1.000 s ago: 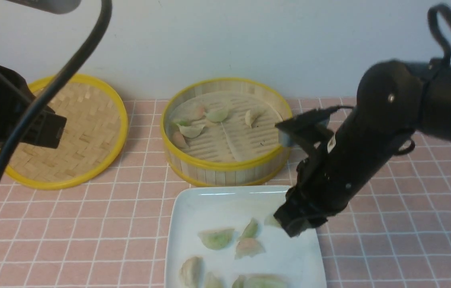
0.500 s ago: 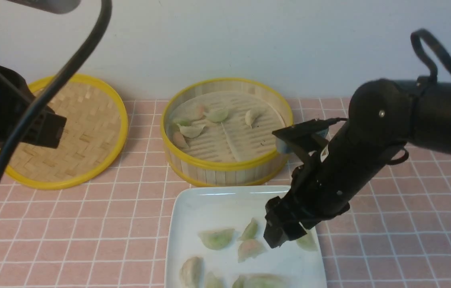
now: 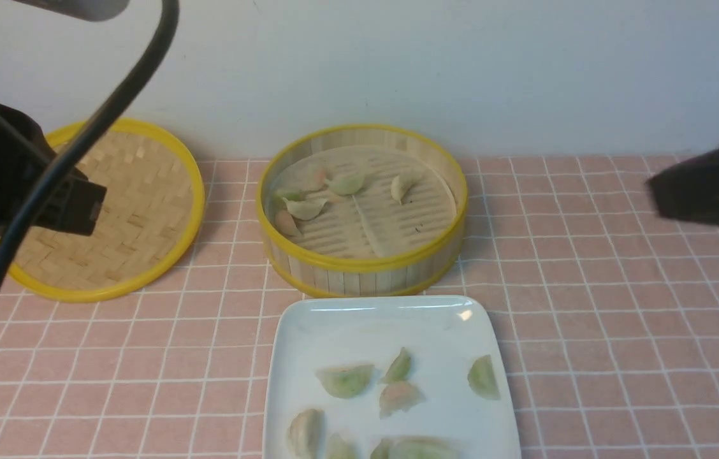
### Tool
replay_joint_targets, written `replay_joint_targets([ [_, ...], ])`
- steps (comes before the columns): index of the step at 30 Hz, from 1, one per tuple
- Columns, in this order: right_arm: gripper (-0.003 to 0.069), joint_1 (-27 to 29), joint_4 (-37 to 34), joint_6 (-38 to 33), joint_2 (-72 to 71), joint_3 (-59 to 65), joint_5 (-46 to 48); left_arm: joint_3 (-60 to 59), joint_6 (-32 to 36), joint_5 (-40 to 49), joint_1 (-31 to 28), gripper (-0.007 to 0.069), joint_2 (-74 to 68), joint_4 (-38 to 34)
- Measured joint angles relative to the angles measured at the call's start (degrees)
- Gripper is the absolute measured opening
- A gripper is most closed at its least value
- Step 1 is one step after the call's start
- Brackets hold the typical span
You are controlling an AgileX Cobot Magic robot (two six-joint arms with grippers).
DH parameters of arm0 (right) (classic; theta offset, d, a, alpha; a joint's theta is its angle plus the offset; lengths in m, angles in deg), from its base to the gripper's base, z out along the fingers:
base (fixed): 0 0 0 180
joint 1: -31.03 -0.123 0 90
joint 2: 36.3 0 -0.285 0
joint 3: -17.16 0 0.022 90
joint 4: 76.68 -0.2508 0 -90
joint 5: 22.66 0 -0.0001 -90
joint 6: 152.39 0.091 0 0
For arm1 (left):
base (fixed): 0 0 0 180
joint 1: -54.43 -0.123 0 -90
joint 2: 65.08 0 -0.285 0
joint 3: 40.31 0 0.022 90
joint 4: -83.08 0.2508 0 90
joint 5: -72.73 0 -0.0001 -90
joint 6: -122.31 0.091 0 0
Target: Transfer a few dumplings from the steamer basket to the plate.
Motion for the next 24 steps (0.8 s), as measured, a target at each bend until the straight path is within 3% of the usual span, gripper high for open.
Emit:
replay_joint_targets([
  [7,-0.0013,0.0,4.38,2.58,-33.04,24.52,-22.02,0.0,0.0,-5.7,0.0,-0.0006,0.0,-2.22],
  [11,-0.0015,0.0,7.2,6.48,-48.05,37.45,-29.44,0.0,0.0,-7.28,0.0,-0.0006,-0.05,-2.28],
  [17,-0.0015,0.0,14.21,14.05,-52.81,45.83,-32.91,-0.04,0.0,-7.72,0.0,-0.0006,0.02,-2.43],
  [24,-0.0015,0.0,16.7,15.55,-52.88,46.35,-34.99,-3.46,1.35,-9.43,0.0,-0.0006,7.48,-0.82],
])
